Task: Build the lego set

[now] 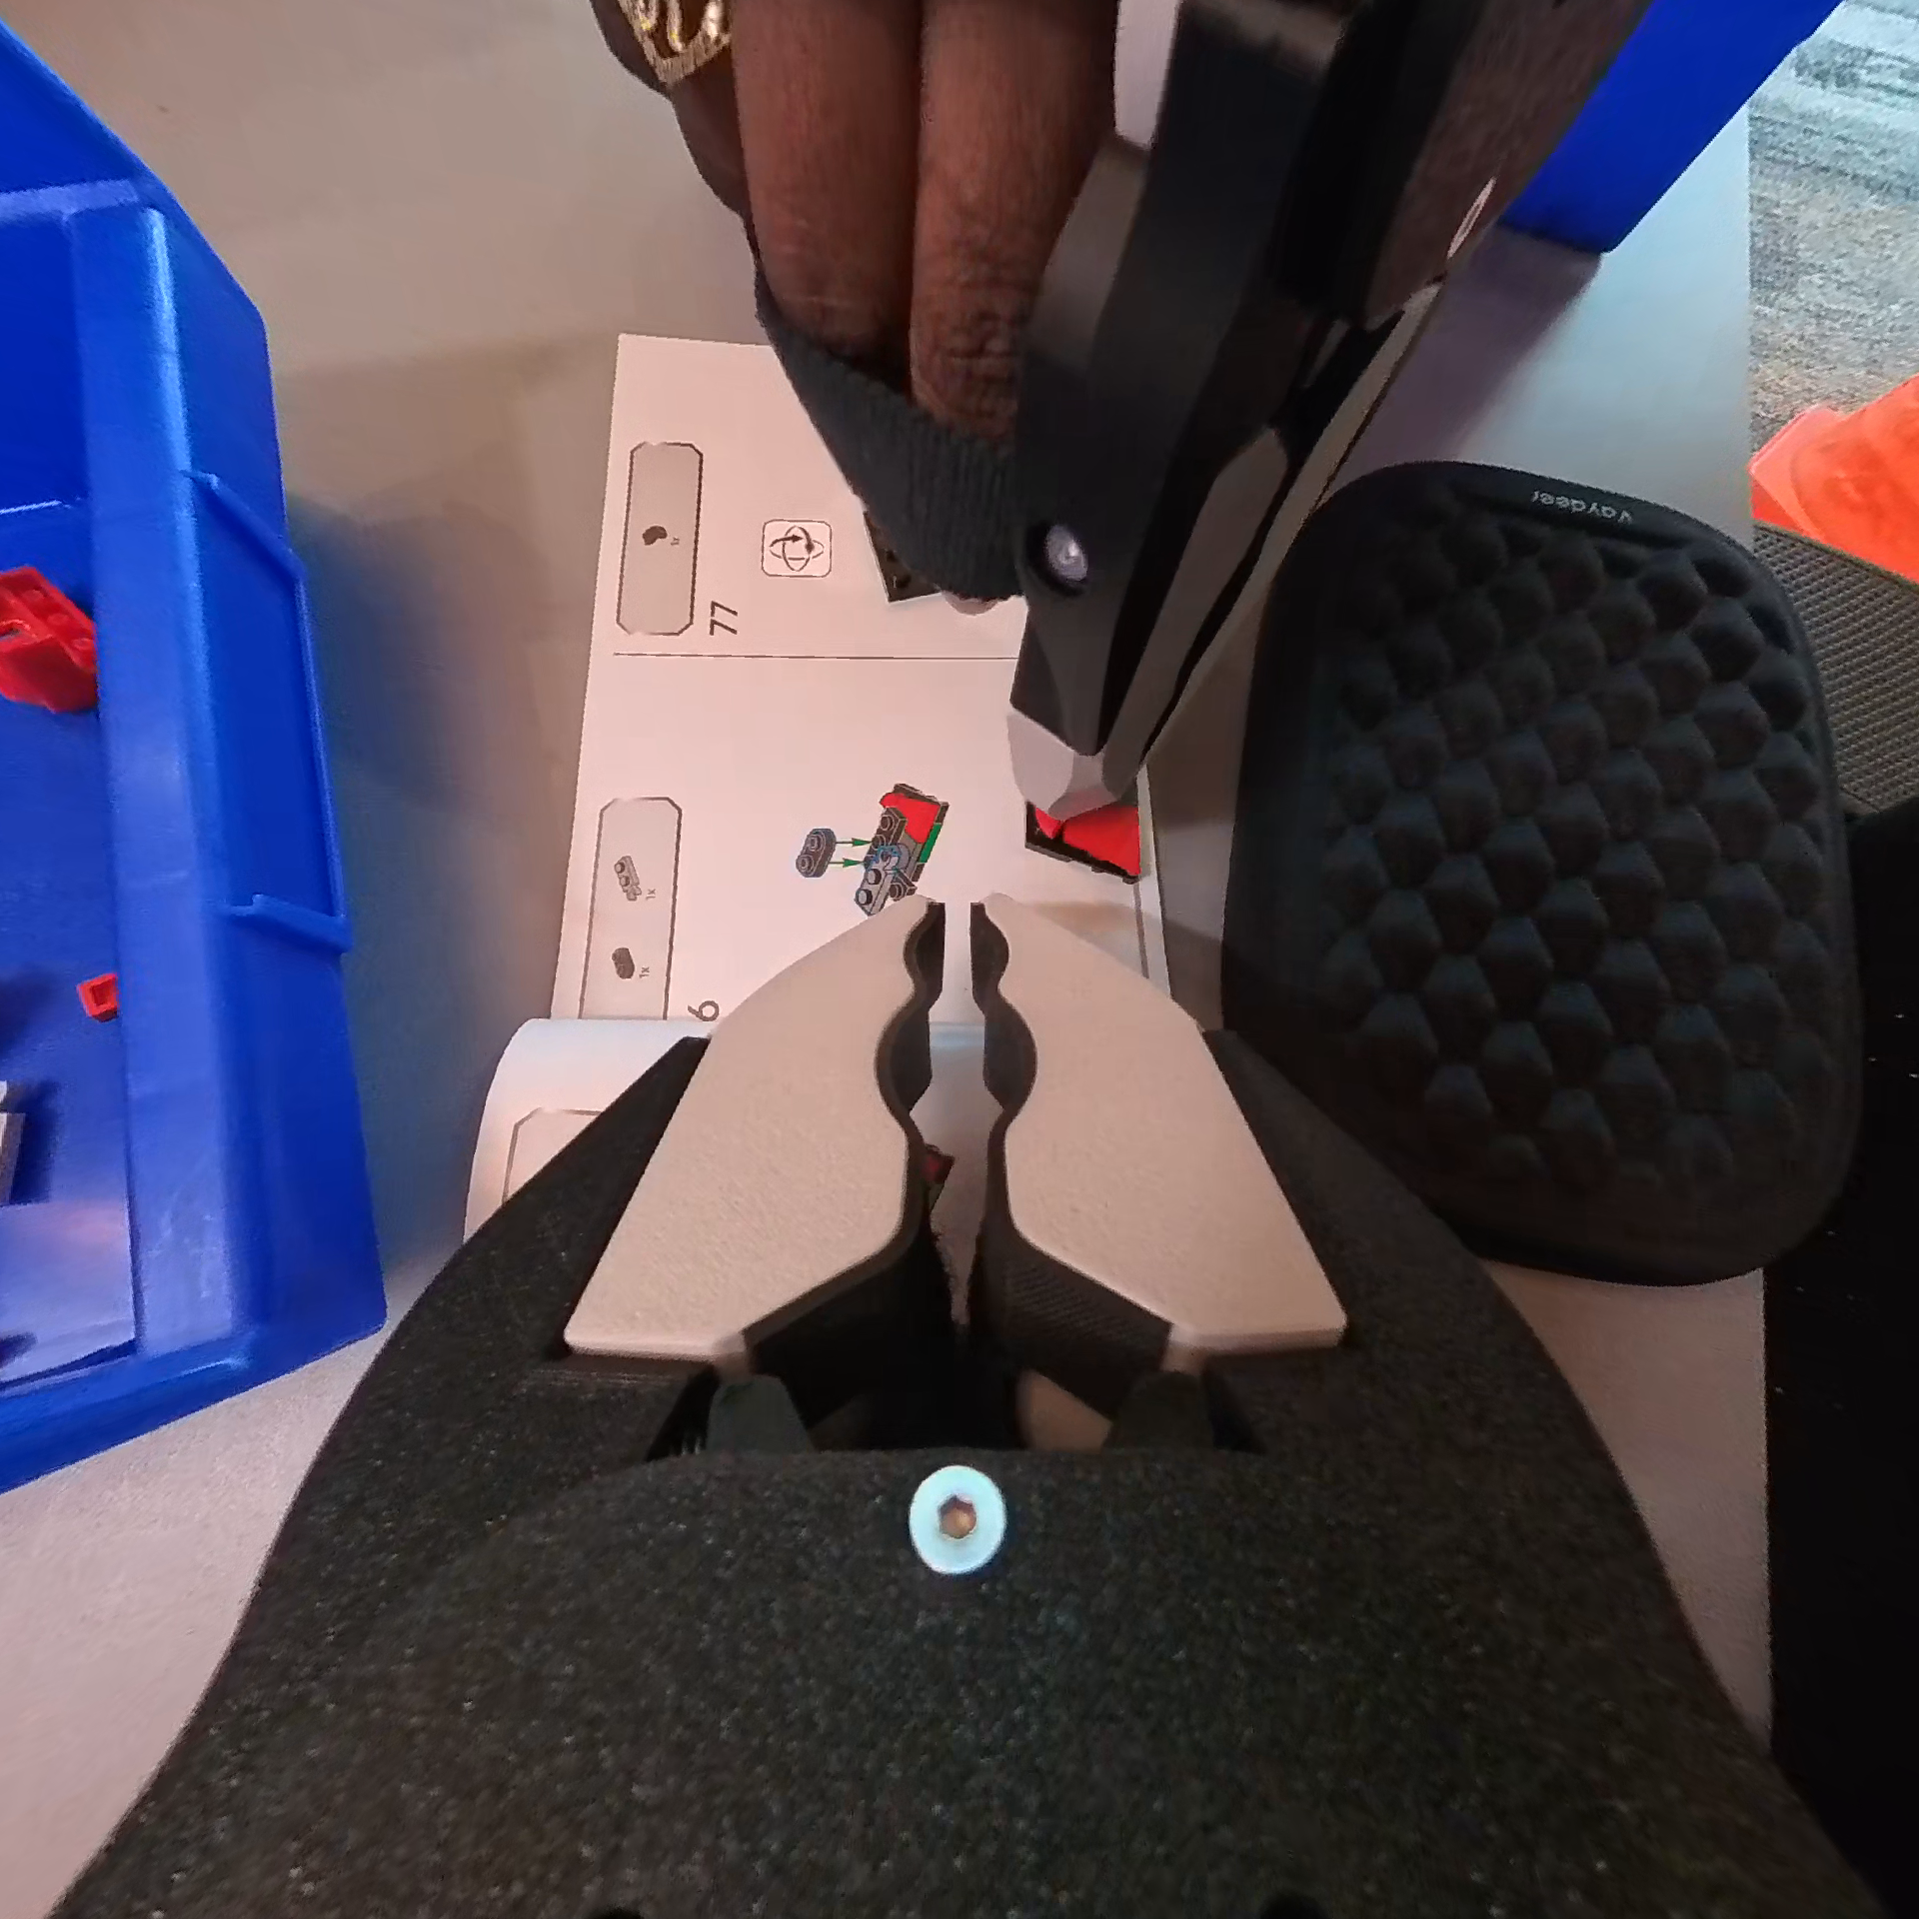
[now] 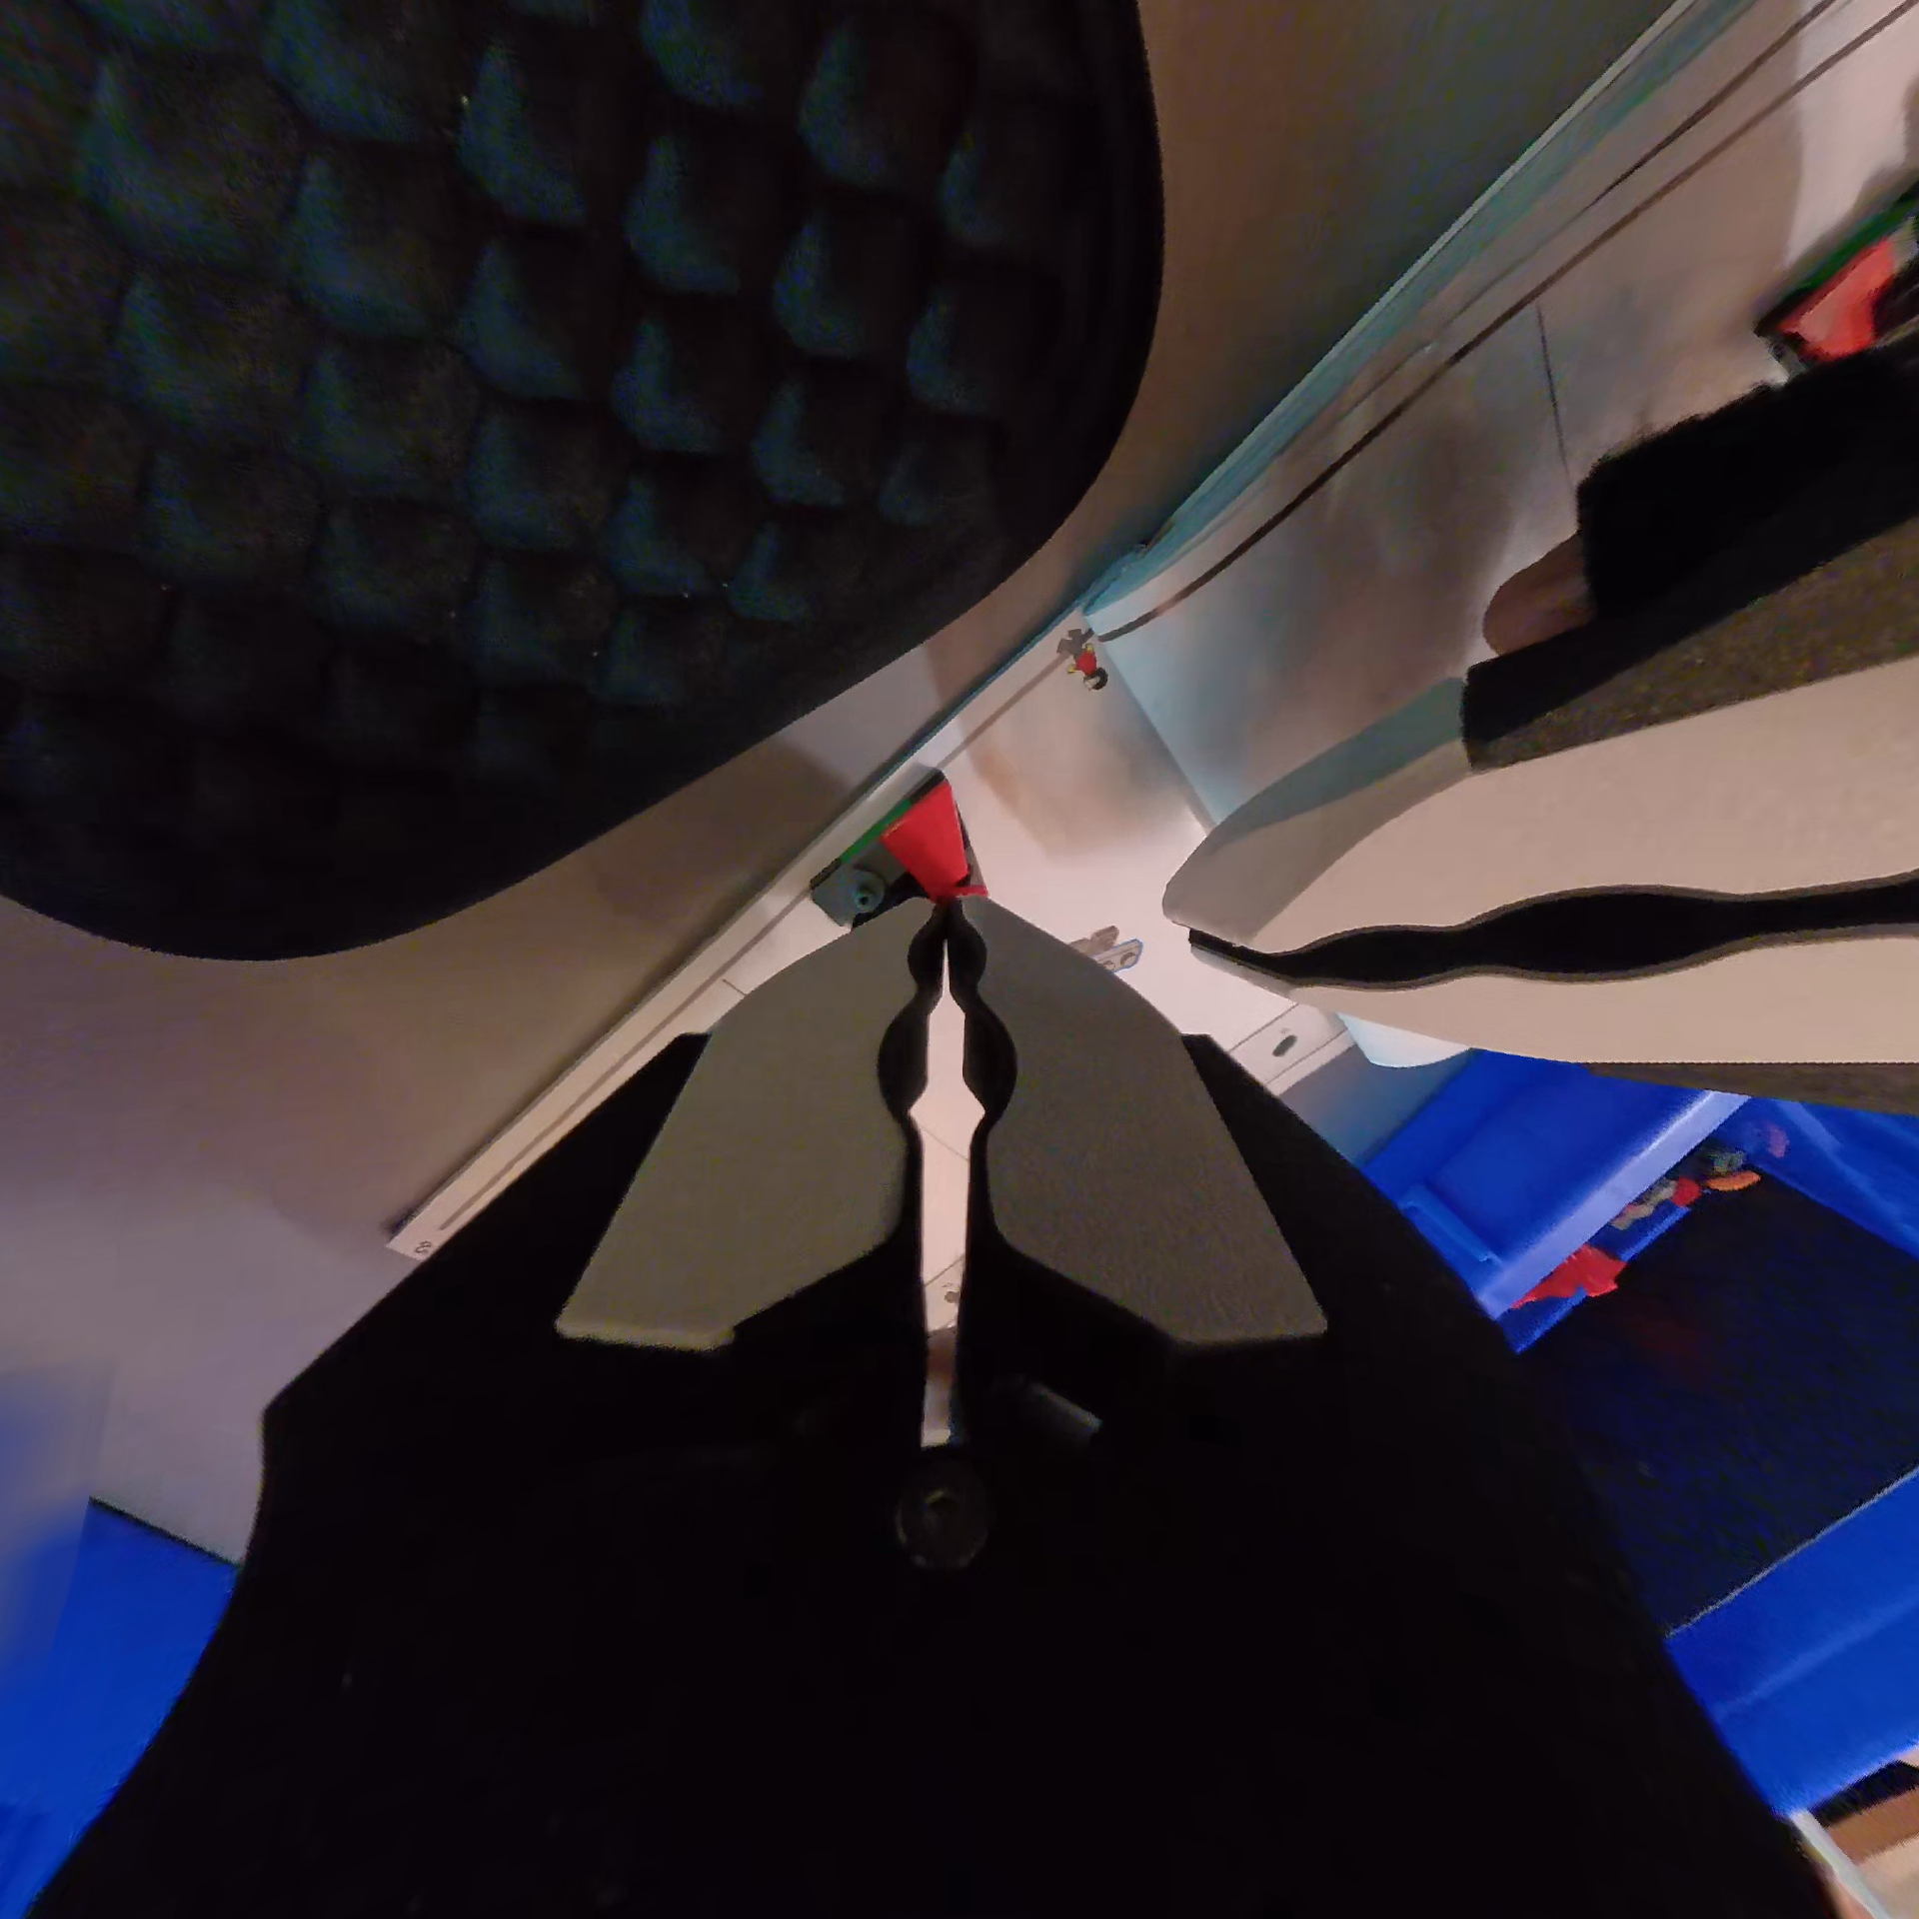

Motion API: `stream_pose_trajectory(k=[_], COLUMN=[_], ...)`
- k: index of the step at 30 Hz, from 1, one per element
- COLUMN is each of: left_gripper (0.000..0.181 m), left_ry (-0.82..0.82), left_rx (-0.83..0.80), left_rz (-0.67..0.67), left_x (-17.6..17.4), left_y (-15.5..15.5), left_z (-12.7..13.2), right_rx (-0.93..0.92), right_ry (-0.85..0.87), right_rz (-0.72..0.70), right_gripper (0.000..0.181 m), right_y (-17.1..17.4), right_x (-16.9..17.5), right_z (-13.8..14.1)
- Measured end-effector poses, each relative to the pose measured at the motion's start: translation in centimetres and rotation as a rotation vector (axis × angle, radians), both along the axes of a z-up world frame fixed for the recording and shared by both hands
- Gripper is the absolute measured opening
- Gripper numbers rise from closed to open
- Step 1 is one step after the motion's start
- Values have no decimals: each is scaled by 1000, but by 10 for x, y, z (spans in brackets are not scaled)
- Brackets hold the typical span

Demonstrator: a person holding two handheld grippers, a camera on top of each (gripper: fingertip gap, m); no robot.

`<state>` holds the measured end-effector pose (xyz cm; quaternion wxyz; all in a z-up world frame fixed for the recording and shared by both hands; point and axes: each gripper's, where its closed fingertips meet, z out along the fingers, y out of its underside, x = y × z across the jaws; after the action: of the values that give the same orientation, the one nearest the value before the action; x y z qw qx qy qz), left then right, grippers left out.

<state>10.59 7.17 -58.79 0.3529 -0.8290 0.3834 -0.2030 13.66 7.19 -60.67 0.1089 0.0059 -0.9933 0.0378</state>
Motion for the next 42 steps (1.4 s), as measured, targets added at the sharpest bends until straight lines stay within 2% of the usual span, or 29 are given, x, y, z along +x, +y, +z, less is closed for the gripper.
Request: stream_pose_trajectory(k=[8,12,13,15,18,20,22,25,28,31,36,42], left_gripper=[4,4,4,6,8,10,11,10,8,8,8,15], left_ry=[-3,-6,-9,-7,20,20,13,12,65,104,80,73], left_rx=[-3,-4,-7,-12,-3,-2,-11,-23,-5,0,-29,-99], left_rz=[-10,-17,-22,-41,-71,-88,-90,-100,-124,-140,-199,-266], left_x=[2,4,5,8,11,14,16,19,17,14,23,31], left_y=[-1,-2,-2,-4,-6,-8,-8,-7,-5,-1,2,-3], left_z=[0,0,0,0,-1,-2,-3,-4,-7,-7,-4,-10], right_rx=[-24,-135,-188,-334,-542,-702,-857,-862,-830,-725,-766,-797], right_ry=[-21,-38,-32,-33,-69,-45,7,302,375,342,297,316], right_rz=[-41,-233,-323,-629,-1140,-1413,-1547,-1690,-1709,-1599,-1479,-1471], right_gripper=[7,13,17,37,36,39,40,42,42,41,40,39], right_y=[0,3,4,6,2,-11,-26,-2,8,6,0,0], right_x=[1,0,-2,-7,-2,6,12,20,26,27,14,10], right_z=[1,10,16,30,51,58,58,37,14,-1,0,-3])
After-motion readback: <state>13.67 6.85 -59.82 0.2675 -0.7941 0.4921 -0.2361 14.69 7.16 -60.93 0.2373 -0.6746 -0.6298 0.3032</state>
